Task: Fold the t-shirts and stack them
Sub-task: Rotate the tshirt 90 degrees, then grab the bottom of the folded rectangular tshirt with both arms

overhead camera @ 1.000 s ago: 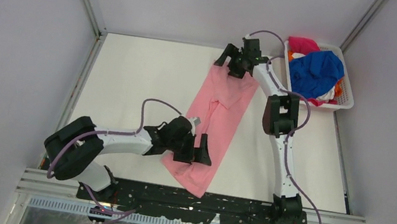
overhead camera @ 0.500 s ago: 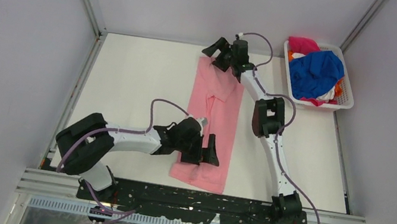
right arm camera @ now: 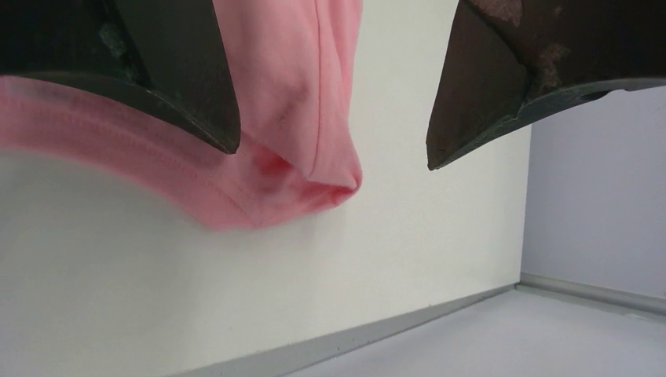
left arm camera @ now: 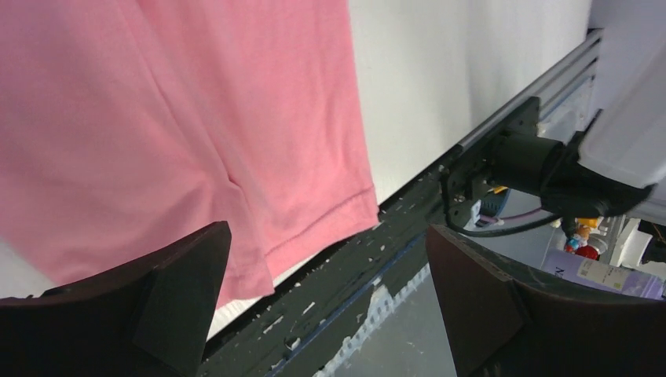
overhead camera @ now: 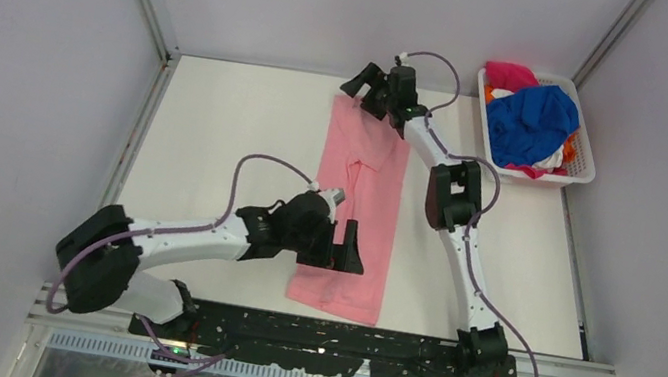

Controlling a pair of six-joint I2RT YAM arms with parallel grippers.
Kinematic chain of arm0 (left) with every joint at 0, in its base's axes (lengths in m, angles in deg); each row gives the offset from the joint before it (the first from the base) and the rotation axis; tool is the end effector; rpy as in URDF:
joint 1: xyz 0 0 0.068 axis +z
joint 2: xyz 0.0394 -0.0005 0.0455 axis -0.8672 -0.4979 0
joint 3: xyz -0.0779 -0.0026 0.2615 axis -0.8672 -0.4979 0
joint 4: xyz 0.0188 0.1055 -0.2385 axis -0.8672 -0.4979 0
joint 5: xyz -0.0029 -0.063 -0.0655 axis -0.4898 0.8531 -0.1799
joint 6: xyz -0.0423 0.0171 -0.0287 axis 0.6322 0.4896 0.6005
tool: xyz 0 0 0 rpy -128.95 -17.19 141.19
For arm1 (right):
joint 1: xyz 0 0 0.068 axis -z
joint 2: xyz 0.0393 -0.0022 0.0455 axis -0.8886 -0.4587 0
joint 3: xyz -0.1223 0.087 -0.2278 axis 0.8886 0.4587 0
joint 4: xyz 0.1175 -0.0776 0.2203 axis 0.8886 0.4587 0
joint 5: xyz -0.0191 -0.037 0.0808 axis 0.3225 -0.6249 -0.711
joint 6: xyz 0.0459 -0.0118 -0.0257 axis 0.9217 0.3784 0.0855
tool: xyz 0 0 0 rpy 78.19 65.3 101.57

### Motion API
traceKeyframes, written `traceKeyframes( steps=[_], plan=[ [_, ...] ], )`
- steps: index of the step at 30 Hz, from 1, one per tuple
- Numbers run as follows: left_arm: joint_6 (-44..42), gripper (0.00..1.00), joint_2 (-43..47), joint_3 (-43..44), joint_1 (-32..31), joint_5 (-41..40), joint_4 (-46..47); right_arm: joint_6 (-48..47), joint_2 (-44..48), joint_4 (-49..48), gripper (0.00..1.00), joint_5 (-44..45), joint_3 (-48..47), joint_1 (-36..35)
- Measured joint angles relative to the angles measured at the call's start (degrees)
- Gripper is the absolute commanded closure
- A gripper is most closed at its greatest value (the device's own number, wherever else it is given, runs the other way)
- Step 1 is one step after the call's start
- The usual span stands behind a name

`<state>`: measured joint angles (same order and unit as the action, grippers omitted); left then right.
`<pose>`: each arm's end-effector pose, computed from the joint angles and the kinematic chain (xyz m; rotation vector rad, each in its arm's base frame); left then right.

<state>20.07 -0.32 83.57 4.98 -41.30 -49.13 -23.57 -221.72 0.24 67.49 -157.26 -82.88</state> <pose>0.1593 -0.2407 0.1879 0.1145 2.6566 -1.0374 0.5830 0.2245 0.1418 0.2501 2.0297 1.0027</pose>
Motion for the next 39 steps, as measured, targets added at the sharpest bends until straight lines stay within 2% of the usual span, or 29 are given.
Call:
traceKeyframes(
  steps=[3, 6, 11, 14, 18, 21, 24, 28, 31, 32, 39],
  plan=[
    [-3.0, 0.00, 9.1, 0.0, -0.3, -2.5, -4.5, -3.9, 8.2, 2.3, 0.05, -0.8, 9.9, 0.0],
    [-5.1, 0.00, 16.5, -0.9, -0.3, -5.7, -8.6, -8.5, 21.4, 3.3, 0.05, -0.4, 24.6, 0.0],
    [-6.3, 0.02, 23.5, -8.7, 0.7, -8.1, -13.2, -15.2, 42.3, 3.3, 0.05, 1.2, 40.5, -0.2],
    [-6.3, 0.17, 23.3, -13.9, 1.5, -7.4, -15.9, -16.9, 57.8, 1.9, 0.05, 4.0, 56.0, -0.5],
    [-6.4, 0.35, 21.9, -15.8, 1.7, -5.6, -16.9, -17.0, 75.3, 2.9, 0.04, 8.3, 77.5, -2.2],
    [-6.3, 0.50, 19.9, -16.3, 1.7, -4.4, -15.8, -15.6, 84.9, 6.1, 0.03, 11.8, 92.2, -4.4],
    [-5.9, 0.59, 17.3, -16.2, 1.7, -3.7, -14.1, -13.7, 92.3, 9.1, 0.02, 13.3, 103.0, -6.4],
    [-5.6, 0.70, 14.8, -16.0, 2.0, -2.9, -11.3, -12.8, 101.3, 14.7, 0.00, 14.3, 109.6, -8.1],
    [-5.5, 0.98, 13.4, -16.0, 2.1, -2.6, -9.7, -12.5, 107.0, 18.1, 0.03, 14.2, 111.0, -10.0],
    [-5.3, 1.00, 13.0, -16.0, 2.1, -2.7, -9.4, -12.4, 108.7, 19.3, 0.05, 14.2, 111.2, -10.9],
    [-4.4, 1.00, 12.4, -16.4, 2.2, -1.6, -8.5, -8.6, 119.2, 27.4, 0.12, 14.0, 114.2, -20.8]
  ],
)
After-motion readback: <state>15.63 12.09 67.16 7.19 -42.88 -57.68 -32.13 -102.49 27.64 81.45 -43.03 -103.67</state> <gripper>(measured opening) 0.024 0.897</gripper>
